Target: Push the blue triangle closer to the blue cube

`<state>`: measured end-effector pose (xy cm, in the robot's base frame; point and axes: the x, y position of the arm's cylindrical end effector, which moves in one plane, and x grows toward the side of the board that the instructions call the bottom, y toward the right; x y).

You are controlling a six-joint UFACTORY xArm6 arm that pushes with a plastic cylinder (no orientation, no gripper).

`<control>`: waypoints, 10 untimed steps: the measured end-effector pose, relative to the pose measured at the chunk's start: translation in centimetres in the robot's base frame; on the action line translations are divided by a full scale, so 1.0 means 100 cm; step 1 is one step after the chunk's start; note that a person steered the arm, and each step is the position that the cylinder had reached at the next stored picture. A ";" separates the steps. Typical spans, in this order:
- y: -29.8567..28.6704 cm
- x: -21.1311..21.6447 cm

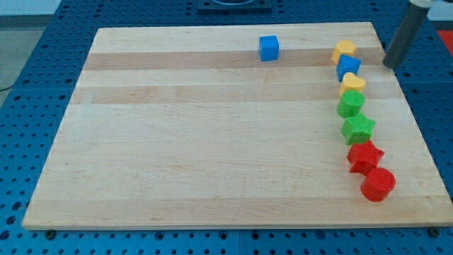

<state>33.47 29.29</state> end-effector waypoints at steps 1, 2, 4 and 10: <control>-0.028 0.020; -0.050 0.004; -0.093 -0.009; -0.221 0.013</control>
<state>34.81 7.19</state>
